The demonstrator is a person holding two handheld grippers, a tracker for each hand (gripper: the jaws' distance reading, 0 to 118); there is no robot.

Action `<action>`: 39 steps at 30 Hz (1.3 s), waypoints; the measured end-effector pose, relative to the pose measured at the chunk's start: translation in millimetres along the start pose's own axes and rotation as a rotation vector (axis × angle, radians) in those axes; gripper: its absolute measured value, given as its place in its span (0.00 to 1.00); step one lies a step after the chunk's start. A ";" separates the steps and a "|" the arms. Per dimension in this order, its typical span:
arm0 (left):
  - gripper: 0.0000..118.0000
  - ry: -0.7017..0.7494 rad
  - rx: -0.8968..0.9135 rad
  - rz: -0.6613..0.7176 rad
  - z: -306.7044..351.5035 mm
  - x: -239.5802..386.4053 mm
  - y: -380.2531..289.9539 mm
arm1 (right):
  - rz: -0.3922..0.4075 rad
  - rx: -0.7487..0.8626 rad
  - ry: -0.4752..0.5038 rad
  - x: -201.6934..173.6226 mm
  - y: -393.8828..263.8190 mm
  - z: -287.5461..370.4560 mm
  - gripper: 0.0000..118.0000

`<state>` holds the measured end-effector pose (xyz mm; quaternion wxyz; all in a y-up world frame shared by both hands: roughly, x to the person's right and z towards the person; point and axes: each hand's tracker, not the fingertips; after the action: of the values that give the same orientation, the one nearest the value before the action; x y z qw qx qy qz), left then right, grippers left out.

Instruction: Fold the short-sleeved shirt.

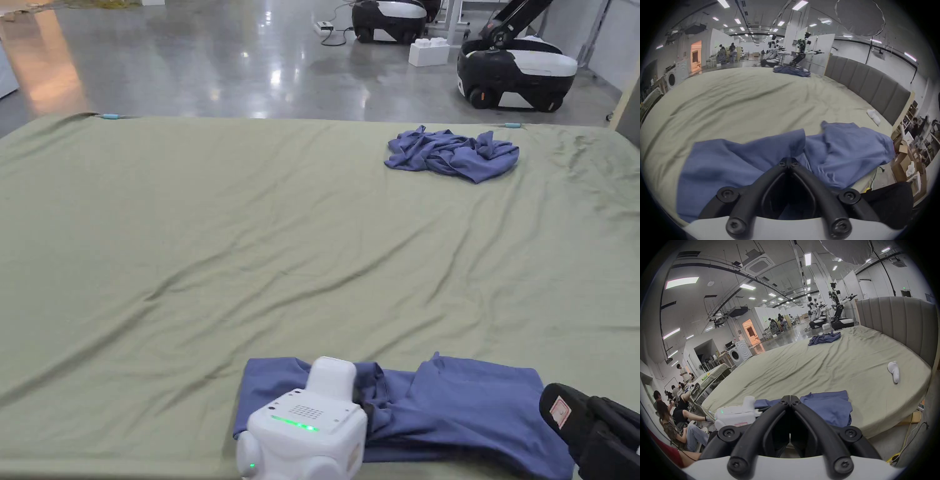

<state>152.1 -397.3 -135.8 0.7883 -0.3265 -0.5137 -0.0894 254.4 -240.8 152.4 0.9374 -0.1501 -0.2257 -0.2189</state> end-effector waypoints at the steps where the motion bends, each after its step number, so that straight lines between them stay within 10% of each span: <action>1: 0.00 0.022 -0.019 -0.015 -6.9 11.3 0.9 | -0.002 0.000 -0.002 0.2 -0.2 0.1 0.01; 8: 0.00 -0.151 0.132 0.127 49.8 -1.0 39.0 | -0.002 0.004 -0.003 0.7 2.3 -1.6 0.01; 9: 0.08 -0.166 0.194 0.100 75.7 -11.6 51.8 | -0.005 0.004 -0.002 -0.2 2.7 -4.4 0.01; 12: 0.77 -0.250 0.285 0.071 133.3 -47.1 83.7 | 0.011 0.020 0.007 -7.7 1.4 -12.0 0.01; 17: 0.68 -0.173 0.364 0.077 205.2 -123.0 90.4 | 0.056 0.039 0.001 -21.1 -1.4 -27.3 0.01; 18: 0.10 -0.118 0.346 0.084 210.1 -132.5 87.6 | 0.051 0.039 0.012 -22.1 -1.7 -28.8 0.01; 19: 0.00 -0.084 0.300 0.078 211.7 -144.6 85.7 | 0.047 0.036 0.019 -22.9 -2.2 -30.6 0.01; 25: 0.00 -0.264 0.195 0.332 185.3 -192.9 78.5 | 0.061 0.023 0.044 -33.5 -1.4 -30.3 0.01; 26: 0.01 -0.423 0.058 0.441 176.2 -197.1 87.5 | 0.057 0.021 0.051 -34.4 -0.6 -29.8 0.01; 28: 0.63 -0.626 -0.167 0.651 129.0 -211.8 78.7 | 0.047 0.019 0.071 -35.3 0.0 -28.1 0.01; 29: 0.78 -0.622 -0.252 0.729 103.8 -215.4 67.6 | 0.051 0.019 0.074 -36.8 0.2 -26.6 0.01; 33: 0.78 -0.338 -0.505 0.635 49.0 -229.1 35.1 | 0.075 0.020 0.071 -41.0 1.2 -19.1 0.01; 39: 0.78 -0.447 -0.426 0.790 23.7 -252.0 27.6 | 0.069 -0.002 0.078 -38.0 -2.8 -18.5 0.01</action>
<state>32.6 -410.6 -360.2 0.5484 -0.6609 -0.4777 0.1852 229.1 -237.3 118.6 0.9523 -0.1501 -0.1834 -0.1922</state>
